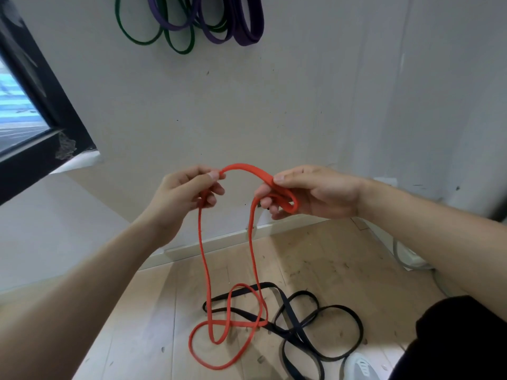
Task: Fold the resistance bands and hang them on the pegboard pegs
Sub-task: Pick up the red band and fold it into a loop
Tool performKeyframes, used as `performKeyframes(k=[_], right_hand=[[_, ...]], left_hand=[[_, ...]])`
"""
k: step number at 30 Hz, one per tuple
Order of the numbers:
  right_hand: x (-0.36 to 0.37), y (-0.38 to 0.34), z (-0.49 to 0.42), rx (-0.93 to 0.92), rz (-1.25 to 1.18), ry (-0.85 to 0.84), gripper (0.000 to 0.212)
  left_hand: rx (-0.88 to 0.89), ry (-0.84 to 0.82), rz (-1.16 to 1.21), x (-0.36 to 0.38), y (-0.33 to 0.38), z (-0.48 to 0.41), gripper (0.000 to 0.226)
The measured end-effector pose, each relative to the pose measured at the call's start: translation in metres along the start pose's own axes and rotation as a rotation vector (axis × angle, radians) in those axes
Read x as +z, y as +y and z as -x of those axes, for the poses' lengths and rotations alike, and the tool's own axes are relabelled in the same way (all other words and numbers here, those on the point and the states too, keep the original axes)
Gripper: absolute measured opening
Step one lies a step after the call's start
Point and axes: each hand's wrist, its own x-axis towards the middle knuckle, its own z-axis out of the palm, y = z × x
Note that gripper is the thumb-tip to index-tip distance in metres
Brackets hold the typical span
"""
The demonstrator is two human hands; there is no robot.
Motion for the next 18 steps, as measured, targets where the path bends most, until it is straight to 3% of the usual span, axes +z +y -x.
performKeyframes(k=[3, 7, 10, 15, 18], right_hand=[[-0.001, -0.001, 0.002, -0.010, 0.001, -0.003, 0.035], [0.000, -0.003, 0.003, -0.017, 0.005, -0.013, 0.037], [-0.001, -0.004, 0.004, -0.020, -0.014, -0.017, 0.038], [-0.003, -0.002, 0.005, -0.032, -0.071, 0.000, 0.035], [-0.002, -0.004, 0.006, -0.024, -0.081, 0.004, 0.036]], left_hand=[[0.003, -0.155, -0.083, 0.012, 0.001, 0.006, 0.036], [0.052, -0.346, -0.149, 0.035, 0.002, 0.013, 0.042], [0.060, -0.284, -0.111, 0.043, -0.002, 0.015, 0.044], [0.143, -0.115, -0.118, 0.046, -0.004, 0.014, 0.018], [0.177, -0.043, -0.151, 0.048, -0.002, 0.013, 0.016]])
